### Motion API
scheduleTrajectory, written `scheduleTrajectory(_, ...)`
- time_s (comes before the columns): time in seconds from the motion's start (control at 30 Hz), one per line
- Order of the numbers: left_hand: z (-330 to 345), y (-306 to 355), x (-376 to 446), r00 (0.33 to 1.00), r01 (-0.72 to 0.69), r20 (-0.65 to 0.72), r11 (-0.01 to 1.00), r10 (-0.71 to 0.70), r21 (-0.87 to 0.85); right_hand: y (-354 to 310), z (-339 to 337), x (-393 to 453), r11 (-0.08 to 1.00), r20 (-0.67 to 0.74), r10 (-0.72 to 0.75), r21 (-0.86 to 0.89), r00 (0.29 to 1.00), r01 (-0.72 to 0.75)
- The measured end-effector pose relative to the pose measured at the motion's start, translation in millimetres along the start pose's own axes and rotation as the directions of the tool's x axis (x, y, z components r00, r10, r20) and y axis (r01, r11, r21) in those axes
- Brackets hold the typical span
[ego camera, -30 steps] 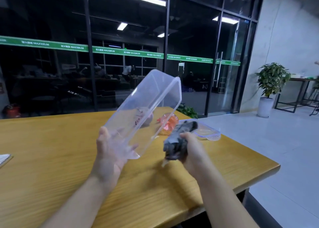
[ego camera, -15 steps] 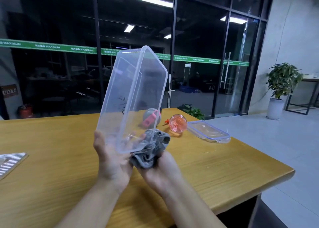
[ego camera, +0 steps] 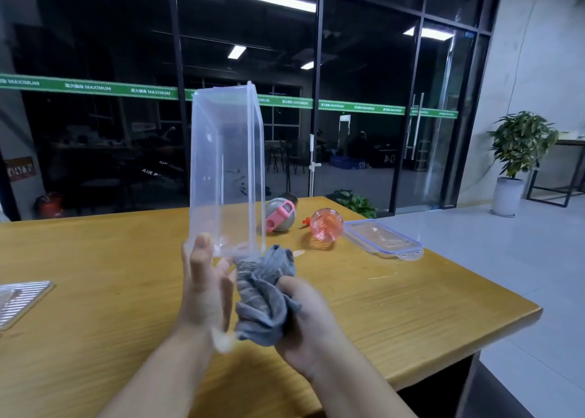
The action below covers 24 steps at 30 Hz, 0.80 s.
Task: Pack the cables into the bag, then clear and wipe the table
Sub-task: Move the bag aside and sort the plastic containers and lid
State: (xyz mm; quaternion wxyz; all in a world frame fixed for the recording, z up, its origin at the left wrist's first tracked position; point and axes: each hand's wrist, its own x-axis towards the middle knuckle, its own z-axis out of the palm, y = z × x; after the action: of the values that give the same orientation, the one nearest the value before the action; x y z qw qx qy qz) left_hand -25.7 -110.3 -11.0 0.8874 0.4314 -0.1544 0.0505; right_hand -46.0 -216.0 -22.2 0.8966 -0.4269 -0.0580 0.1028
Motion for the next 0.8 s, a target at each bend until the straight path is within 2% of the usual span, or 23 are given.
scheduleTrajectory(0.07,3,4,7,0.995,-0.087,-0.04,0.996,0.088,0.031,-9,-6,-4,0.997,-0.041,0.033,0.066,0.999,-0.031)
scheduleTrajectory(0.17,1,3,8,0.987,-0.151,-0.051,0.985,0.155,0.081,-22,-9,-13,0.991,-0.018,-0.023,0.133,1.0,0.026)
scheduleTrajectory(0.27,-6,2,12,0.988,-0.138,-0.062,0.987,0.144,0.083,-35,-22,-16,0.977,-0.144,-0.123,0.154,0.982,0.145)
scheduleTrajectory(0.33,-9,1,16,0.99,-0.11,-0.075,0.991,0.116,0.081,-50,-34,-21,0.96,-0.267,-0.222,0.107,0.938,0.258)
scheduleTrajectory(0.43,-8,-3,18,0.998,-0.018,-0.054,0.996,0.023,0.089,-74,-58,-28,0.918,-0.409,-0.382,-0.065,0.829,0.391)
scheduleTrajectory(0.53,-6,-11,18,0.996,0.092,-0.005,0.996,-0.092,0.023,-89,-87,-30,0.867,-0.514,-0.498,-0.288,0.699,0.406)
scheduleTrajectory(0.67,-1,-17,15,0.986,0.168,0.005,0.984,-0.169,0.052,-104,-114,-42,0.78,-0.609,-0.619,-0.546,0.496,0.305)
scheduleTrajectory(0.8,-1,-17,13,0.986,0.163,-0.03,0.986,-0.162,0.039,-119,-141,-56,0.699,-0.63,-0.68,-0.711,0.377,0.073)
